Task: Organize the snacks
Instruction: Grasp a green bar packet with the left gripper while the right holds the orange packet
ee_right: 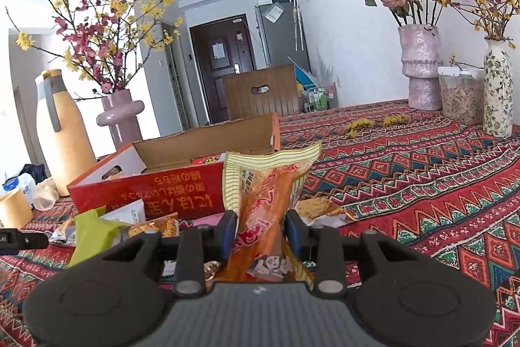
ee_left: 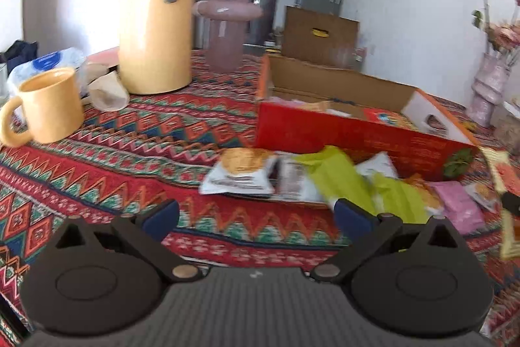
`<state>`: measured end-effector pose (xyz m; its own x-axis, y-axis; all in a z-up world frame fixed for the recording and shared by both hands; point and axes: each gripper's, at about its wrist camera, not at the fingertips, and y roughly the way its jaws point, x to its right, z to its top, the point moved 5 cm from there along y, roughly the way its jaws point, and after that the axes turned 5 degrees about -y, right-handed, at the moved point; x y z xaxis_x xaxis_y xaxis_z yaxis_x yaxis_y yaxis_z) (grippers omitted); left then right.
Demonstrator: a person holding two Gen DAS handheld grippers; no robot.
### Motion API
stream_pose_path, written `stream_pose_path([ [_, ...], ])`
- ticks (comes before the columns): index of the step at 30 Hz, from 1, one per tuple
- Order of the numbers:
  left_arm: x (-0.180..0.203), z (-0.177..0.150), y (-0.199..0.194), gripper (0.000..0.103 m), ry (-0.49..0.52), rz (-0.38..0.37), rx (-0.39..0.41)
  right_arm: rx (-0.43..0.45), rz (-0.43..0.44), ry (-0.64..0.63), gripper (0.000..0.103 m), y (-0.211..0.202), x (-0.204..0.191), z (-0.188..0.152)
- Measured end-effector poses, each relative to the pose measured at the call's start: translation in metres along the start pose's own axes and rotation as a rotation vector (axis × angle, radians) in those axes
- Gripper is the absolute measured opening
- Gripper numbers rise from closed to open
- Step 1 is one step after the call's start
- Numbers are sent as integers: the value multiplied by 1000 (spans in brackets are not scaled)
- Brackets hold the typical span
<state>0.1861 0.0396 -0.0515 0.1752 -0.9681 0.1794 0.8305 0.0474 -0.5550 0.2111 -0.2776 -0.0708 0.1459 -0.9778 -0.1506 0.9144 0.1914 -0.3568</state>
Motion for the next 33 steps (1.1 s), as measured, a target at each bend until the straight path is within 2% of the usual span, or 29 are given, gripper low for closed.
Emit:
stream_pose_path([
  [5, 39, 4, -14, 103, 79, -62, 15, 19, 20, 2, 33, -4, 0, 1],
  [10, 79, -4, -11, 102, 150, -102, -23, 26, 37, -1, 33, -6, -1, 1],
  [15, 107, -17, -5, 96, 208, -110, -60, 35, 58, 2, 33, -8, -1, 1],
  [18, 119, -25, -1, 83, 244, -90, -90, 41, 70, 5, 33, -9, -1, 1],
  [23, 124, -40, 5, 72, 273, -63, -154, 52, 91, 9, 33, -12, 0, 1],
  [27, 124, -46, 7, 49, 285, -35, -186, 58, 101, 12, 33, -13, 1, 1],
  [33, 118, -45, 6, 42, 262, -40, -192, 65, 107, 14, 33, -15, 1, 1],
])
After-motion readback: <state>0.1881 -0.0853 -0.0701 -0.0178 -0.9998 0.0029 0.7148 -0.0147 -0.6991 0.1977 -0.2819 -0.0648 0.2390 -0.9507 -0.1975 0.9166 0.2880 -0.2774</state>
